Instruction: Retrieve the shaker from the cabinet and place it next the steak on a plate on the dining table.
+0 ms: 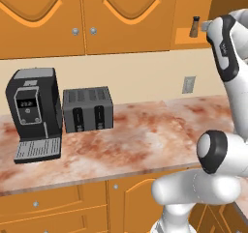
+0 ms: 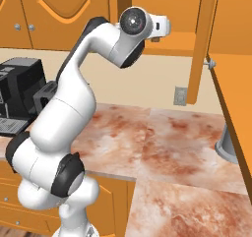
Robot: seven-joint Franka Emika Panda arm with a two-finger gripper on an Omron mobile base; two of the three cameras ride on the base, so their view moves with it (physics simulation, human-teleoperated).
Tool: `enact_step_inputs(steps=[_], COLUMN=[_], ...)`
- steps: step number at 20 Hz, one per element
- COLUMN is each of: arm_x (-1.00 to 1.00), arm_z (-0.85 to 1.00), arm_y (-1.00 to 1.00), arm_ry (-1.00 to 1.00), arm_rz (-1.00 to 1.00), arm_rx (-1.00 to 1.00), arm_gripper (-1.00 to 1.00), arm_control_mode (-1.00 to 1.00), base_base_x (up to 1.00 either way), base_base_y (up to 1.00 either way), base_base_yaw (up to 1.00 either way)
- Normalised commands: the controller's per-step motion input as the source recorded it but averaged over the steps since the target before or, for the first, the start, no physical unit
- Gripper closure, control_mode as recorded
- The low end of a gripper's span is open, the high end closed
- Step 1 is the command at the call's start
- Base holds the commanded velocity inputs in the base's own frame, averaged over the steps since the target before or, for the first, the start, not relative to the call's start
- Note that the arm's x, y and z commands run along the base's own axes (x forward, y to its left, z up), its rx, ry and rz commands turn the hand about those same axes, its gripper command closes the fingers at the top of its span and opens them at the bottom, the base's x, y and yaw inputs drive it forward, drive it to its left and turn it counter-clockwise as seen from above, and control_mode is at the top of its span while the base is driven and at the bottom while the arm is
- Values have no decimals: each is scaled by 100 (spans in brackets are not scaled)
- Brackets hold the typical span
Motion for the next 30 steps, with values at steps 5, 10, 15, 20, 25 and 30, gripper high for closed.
enact_step_inputs(steps=[5, 10, 15, 20, 25, 30], arm_x=[32, 20, 24, 25, 21, 24], arm_z=[0, 0, 0, 0, 0, 0], arm_y=[5, 0, 0, -5, -14, -25], arm_ry=[0, 10, 4, 4, 1, 0], arm_rz=[-13, 0, 5, 4, 2, 0], arm_rx=[-6, 2, 5, 1, 0, 1], arm_gripper=[-100, -100, -100, -100, -100, -100], arm_control_mode=[-100, -100, -100, -100, -100, -100], base_base_x=[0, 0, 0, 0, 0, 0], base_base_y=[0, 0, 0, 0, 0, 0], base_base_yaw=[0, 0, 0, 0, 0, 0])
